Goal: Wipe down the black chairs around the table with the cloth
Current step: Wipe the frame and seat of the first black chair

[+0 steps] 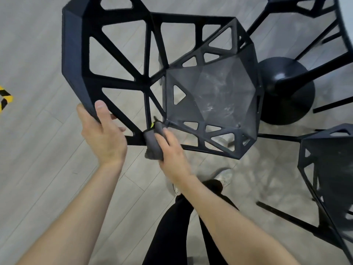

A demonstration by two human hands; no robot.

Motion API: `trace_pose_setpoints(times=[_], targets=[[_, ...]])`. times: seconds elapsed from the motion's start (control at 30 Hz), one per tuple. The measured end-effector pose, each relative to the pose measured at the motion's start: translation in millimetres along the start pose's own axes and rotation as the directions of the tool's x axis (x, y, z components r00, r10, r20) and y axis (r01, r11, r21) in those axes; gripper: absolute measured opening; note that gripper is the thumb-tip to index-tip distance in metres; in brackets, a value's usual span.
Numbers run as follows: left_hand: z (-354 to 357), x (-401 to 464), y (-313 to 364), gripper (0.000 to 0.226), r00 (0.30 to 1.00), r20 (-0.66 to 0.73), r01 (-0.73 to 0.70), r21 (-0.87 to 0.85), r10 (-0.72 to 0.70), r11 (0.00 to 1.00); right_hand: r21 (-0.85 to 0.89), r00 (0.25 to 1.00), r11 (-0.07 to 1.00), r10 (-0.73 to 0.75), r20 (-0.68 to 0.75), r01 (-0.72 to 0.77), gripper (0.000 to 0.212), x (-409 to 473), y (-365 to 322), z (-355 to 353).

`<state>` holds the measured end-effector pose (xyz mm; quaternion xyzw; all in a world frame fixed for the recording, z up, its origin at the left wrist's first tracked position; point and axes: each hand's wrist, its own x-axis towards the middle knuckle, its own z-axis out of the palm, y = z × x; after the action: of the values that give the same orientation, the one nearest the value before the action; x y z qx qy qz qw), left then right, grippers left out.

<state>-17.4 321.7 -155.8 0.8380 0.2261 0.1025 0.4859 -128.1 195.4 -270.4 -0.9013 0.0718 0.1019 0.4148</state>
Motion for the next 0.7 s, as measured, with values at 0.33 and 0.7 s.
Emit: trace_pose_setpoints(times=[0.33, 0.7], targets=[[1, -123, -83, 0.047, 0.909, 0.282, 0.286, 0.114, -0.307, 0.952, 0.052, 0.906, 0.913, 0.409, -0.107, -0.406, 0.069, -99, 174, -129], [123, -182, -106, 0.059, 0.691, 0.445, 0.488, 0.293, -0.570, 0.822, -0.113, 0.962, 0.972, 0.221, 0.163, -0.204, 0.087, -87, 190, -122]])
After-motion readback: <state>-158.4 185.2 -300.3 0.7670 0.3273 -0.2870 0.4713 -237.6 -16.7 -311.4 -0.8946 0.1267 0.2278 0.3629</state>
